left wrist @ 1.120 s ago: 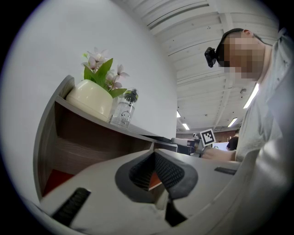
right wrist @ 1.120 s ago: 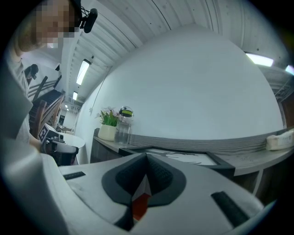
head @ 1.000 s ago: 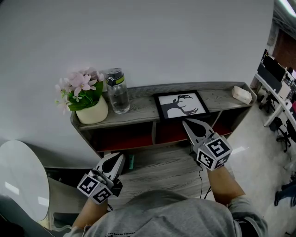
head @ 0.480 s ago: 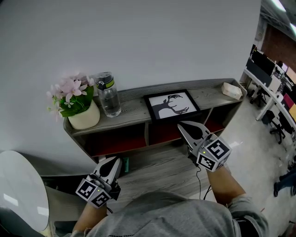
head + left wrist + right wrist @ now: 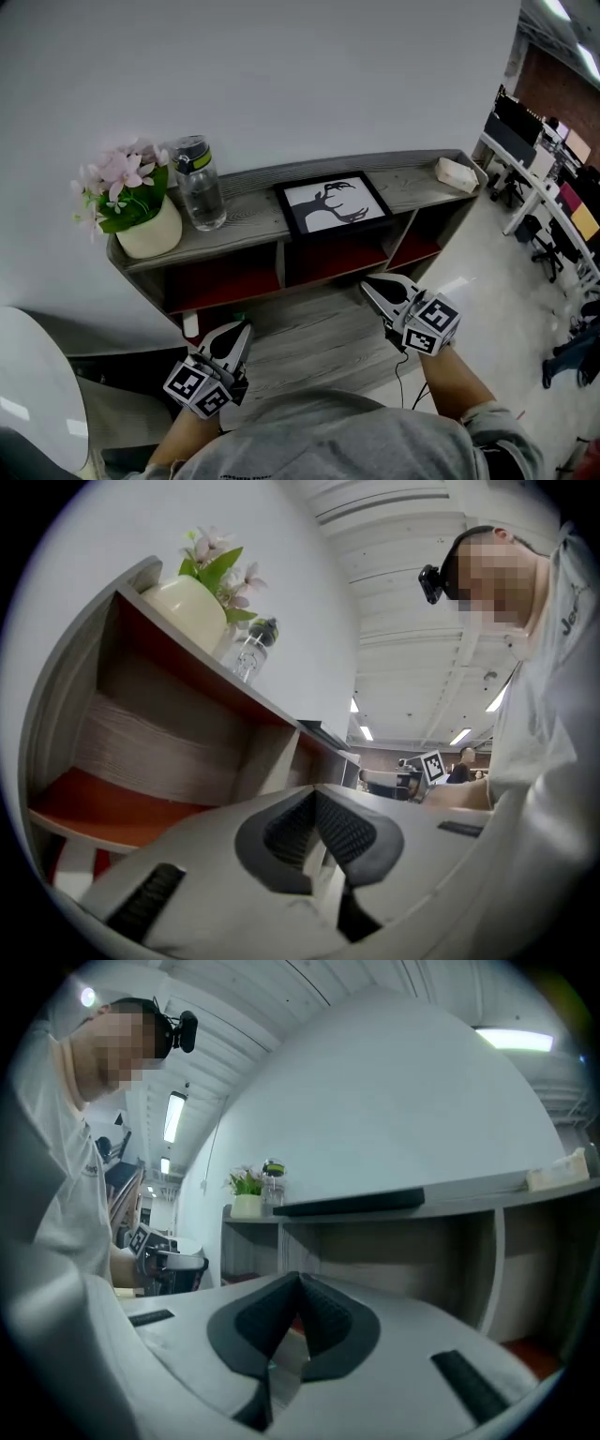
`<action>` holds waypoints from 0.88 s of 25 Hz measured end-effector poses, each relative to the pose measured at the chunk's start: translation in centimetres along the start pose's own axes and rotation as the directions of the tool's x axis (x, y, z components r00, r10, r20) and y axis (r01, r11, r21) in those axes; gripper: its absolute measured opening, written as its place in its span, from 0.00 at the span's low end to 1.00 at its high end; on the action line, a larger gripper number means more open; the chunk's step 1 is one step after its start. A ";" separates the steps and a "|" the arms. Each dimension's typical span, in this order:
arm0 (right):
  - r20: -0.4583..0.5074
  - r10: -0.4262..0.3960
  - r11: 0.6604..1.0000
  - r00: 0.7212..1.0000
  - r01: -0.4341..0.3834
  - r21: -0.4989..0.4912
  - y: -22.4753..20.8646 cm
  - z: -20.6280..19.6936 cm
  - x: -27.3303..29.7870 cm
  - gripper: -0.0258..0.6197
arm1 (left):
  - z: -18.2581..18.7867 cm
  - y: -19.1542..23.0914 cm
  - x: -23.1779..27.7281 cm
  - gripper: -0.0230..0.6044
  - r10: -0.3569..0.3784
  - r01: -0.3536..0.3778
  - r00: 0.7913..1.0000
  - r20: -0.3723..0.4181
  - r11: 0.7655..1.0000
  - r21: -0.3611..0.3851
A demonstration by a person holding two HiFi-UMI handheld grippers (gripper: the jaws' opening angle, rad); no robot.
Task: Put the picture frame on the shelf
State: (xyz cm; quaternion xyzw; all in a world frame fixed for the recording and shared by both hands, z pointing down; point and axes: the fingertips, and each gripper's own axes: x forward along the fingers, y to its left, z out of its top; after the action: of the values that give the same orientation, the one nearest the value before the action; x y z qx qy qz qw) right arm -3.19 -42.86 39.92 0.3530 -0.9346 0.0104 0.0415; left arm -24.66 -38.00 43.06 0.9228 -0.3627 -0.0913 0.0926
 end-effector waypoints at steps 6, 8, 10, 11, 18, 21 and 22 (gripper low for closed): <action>-0.025 0.068 0.997 0.997 -0.067 0.029 -1.7 -4.6 -3.0 0.04 | -3.9 -3.6 2.5 0.08 0.070 -0.069 0.997 -0.044 0.997 0.020; -0.009 0.092 0.995 0.996 -0.092 0.040 -2.7 -4.8 -4.3 0.04 | -4.6 -5.1 3.5 0.08 0.109 -0.108 0.993 -0.034 0.994 0.027; 0.002 0.108 0.994 0.994 -0.108 0.034 -3.9 -4.6 -5.6 0.04 | -4.9 -6.6 4.6 0.08 0.151 -0.151 0.988 -0.020 0.988 0.034; 0.006 0.117 0.993 0.993 -0.117 0.029 -4.5 -4.5 -6.1 0.05 | -5.1 -7.4 5.1 0.08 0.173 -0.172 0.985 -0.014 0.984 0.037; 0.036 0.214 0.975 0.976 -0.216 0.052 -6.1 -4.9 -8.0 0.05 | -6.4 -10.8 6.5 0.08 0.277 -0.277 0.961 0.007 0.959 0.065; 0.037 0.232 0.971 0.972 -0.234 0.041 -5.2 -5.1 -7.9 0.05 | -6.4 -10.9 5.8 0.08 0.279 -0.279 0.960 0.013 0.957 0.074; 0.038 0.233 0.971 0.972 -0.234 0.038 -4.8 -5.1 -7.9 0.05 | -6.4 -10.7 5.5 0.08 0.275 -0.275 0.961 0.014 0.959 0.074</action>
State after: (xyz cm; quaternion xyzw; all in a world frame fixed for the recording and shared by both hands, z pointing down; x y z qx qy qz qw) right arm 6.25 -41.04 44.31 0.2416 -0.9698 0.0288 0.0169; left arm -12.16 -33.41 46.11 0.8662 -0.4906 -0.0656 0.0688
